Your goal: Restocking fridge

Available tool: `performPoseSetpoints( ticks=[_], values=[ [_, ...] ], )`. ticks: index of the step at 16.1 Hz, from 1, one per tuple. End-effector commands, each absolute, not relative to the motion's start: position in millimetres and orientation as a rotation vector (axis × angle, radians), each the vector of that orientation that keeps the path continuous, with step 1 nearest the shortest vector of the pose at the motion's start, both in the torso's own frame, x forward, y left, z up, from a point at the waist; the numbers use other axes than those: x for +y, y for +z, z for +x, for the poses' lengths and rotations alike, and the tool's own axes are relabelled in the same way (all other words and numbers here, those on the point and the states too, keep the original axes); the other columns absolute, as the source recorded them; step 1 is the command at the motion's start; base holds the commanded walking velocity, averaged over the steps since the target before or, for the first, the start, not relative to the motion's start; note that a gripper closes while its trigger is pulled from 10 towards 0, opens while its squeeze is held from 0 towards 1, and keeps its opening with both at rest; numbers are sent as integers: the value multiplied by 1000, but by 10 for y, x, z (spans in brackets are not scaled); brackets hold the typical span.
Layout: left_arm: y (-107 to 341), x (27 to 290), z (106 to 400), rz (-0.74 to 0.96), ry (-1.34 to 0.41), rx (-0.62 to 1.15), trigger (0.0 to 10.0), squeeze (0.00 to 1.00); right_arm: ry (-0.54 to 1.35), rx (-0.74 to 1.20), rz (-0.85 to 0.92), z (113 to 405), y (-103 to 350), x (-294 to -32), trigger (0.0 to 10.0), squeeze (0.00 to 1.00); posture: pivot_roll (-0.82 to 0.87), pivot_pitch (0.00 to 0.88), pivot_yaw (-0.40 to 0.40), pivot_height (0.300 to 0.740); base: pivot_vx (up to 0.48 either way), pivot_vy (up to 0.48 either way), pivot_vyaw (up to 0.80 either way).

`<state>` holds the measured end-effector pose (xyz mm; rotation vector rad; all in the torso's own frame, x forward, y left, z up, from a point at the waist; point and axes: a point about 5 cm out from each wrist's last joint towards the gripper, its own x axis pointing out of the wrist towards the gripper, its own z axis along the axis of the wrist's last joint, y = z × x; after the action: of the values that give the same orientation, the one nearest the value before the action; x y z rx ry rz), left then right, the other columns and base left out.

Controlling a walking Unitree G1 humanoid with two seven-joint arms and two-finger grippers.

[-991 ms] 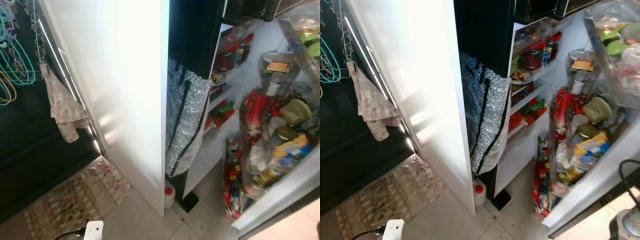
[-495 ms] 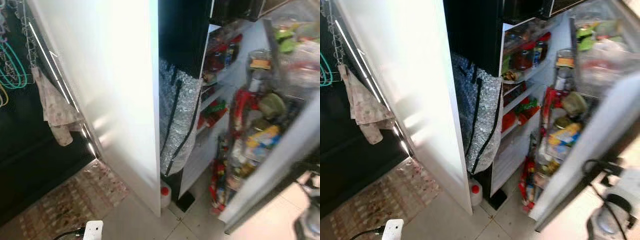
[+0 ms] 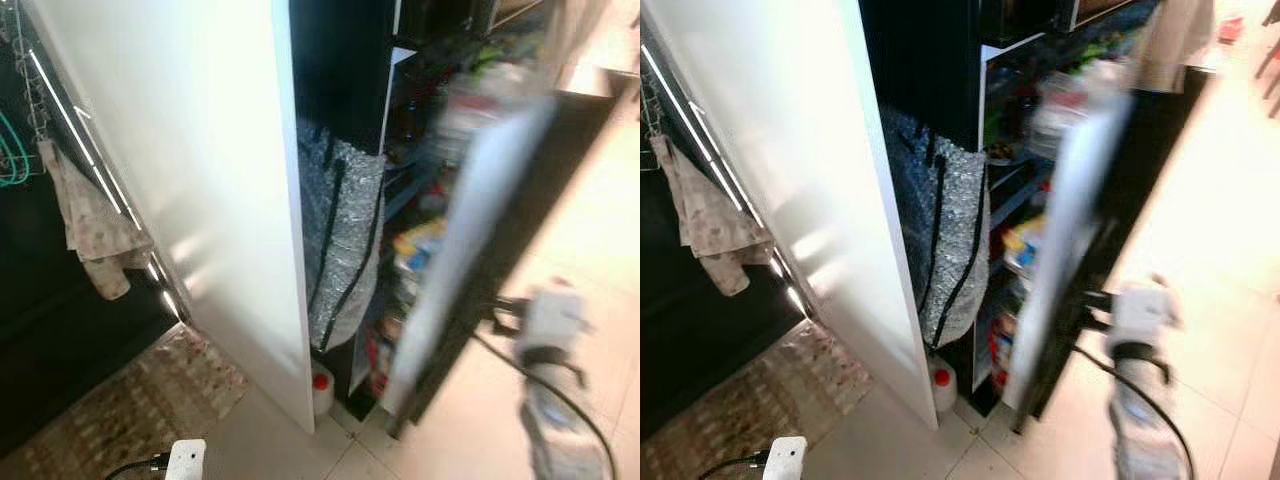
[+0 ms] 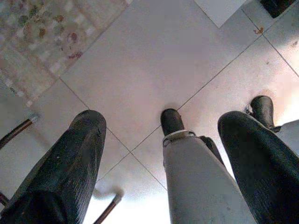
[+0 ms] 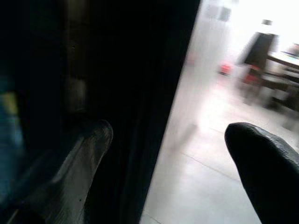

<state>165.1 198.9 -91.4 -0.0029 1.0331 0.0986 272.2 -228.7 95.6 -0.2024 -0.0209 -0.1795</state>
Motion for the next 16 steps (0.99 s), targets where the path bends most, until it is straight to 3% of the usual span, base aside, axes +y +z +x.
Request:
performPoseSetpoints(
  ticks=[1,3,8,11,14,16],
  values=[
    [-921,2022,1623,15,95,1045,10000,0,-115,-39,-218,2768,970,-2167,10000,0,-178,0,28,740,0,0,0],
    [-922,2026,1620,14,98,1046,10000,0,-129,-31,-198,2773,957,-2173,10000,0,-170,0,26,740,0,0,0],
    [-919,2045,1619,19,98,1047,10000,0,-269,58,-186,2618,753,-2554,10000,0,-170,0,39,740,0,0,0],
    [-916,2050,1624,20,97,1047,10000,0,-306,90,-157,2580,679,-2650,10000,0,-167,0,44,740,0,0,0],
    [-909,2060,1639,23,95,1046,10000,0,-469,287,3,2423,235,-2960,10000,0,-169,0,60,740,0,0,0],
    [-907,2057,1646,32,86,1048,10000,0,-498,475,40,2251,-70,-3030,10000,0,-167,0,71,740,0,0,0]
  ],
)
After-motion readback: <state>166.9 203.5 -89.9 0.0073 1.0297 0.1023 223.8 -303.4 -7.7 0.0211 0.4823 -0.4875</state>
